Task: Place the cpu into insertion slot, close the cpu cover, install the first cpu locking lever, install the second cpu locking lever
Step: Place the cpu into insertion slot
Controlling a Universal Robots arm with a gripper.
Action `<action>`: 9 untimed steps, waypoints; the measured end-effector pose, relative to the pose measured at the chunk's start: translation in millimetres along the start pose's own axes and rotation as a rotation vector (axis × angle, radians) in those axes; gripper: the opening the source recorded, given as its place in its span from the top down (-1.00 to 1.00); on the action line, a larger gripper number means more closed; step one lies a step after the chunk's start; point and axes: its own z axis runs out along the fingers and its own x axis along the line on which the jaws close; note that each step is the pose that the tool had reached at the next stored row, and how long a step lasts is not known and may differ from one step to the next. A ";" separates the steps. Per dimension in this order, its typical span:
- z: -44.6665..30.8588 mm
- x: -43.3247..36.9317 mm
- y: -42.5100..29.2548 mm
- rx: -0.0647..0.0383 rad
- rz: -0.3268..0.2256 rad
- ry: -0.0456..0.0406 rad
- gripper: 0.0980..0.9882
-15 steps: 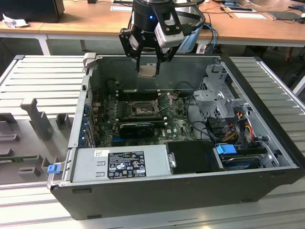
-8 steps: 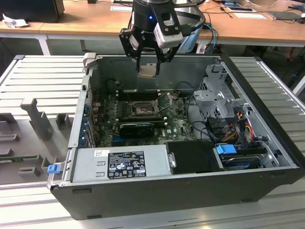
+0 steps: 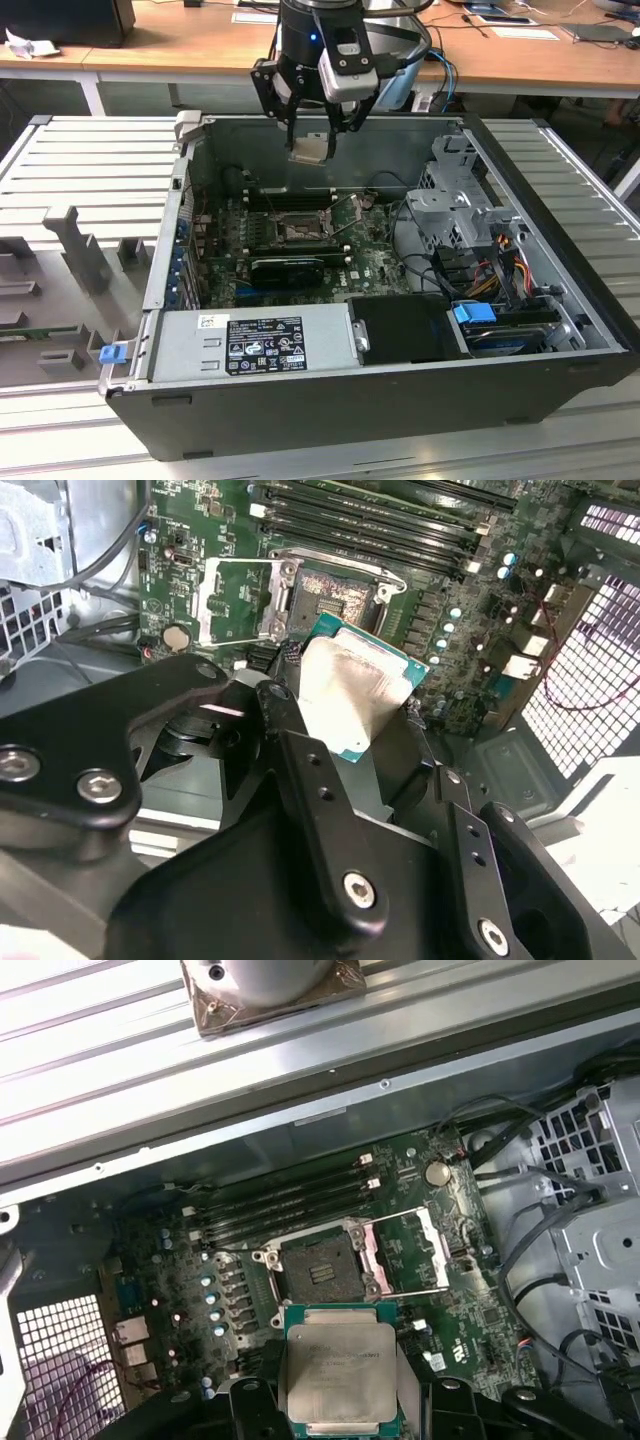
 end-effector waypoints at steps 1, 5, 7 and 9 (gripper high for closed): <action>0.0 0.0 0.0 0.000 0.006 -0.0005 0.04; 0.2 0.0 0.0 -0.001 0.035 -0.0031 0.04; 0.3 0.0 0.0 -0.001 0.052 -0.0046 0.04; 0.5 0.0 0.0 -0.001 0.073 -0.0065 0.04</action>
